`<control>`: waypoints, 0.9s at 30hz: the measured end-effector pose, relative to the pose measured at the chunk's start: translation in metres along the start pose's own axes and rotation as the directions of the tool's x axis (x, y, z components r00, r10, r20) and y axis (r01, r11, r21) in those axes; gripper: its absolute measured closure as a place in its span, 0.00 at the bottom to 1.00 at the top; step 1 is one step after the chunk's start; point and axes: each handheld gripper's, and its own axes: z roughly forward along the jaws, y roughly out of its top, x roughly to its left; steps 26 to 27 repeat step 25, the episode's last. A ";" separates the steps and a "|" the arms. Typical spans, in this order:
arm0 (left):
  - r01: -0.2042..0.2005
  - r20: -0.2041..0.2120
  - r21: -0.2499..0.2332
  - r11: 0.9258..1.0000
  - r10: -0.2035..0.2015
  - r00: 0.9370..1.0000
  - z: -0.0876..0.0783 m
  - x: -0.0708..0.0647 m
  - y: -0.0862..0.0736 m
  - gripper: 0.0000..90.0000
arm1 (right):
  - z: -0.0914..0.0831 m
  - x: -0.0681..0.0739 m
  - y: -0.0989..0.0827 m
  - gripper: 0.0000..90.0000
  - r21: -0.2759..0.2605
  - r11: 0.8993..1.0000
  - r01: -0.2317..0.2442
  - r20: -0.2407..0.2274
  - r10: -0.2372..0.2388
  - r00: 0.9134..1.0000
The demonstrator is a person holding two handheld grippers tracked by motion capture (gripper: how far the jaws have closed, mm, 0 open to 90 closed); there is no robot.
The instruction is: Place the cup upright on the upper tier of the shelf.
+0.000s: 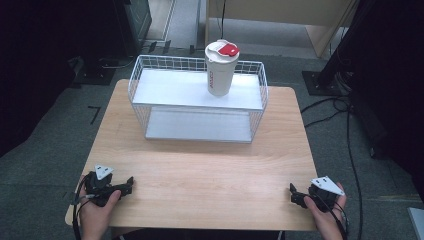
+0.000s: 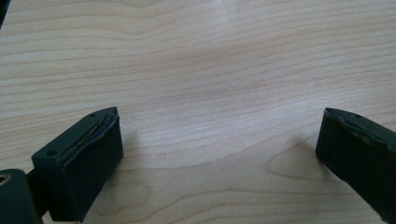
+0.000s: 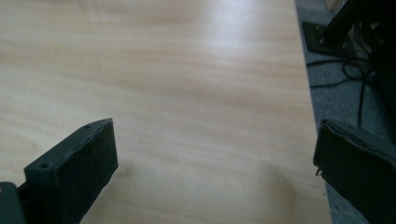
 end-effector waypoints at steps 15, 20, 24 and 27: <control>0.000 0.000 0.000 1.000 0.000 1.000 0.000 0.000 0.000 0.01 | 0.003 0.004 0.000 0.00 0.067 0.998 -0.014 -0.137 0.023 0.990; -0.003 0.002 0.000 1.000 0.003 1.000 0.001 0.000 0.001 0.01 | 0.005 0.002 0.002 0.00 0.069 0.998 -0.010 -0.141 0.020 0.990; -0.004 0.003 0.001 1.000 0.004 1.000 0.001 0.000 0.002 0.01 | 0.006 0.001 0.003 0.00 0.068 0.997 -0.018 -0.131 0.027 0.991; -0.003 0.003 0.000 1.000 0.003 1.000 0.002 0.000 0.002 0.01 | 0.006 0.001 0.003 0.00 0.068 0.997 -0.019 -0.130 0.028 0.991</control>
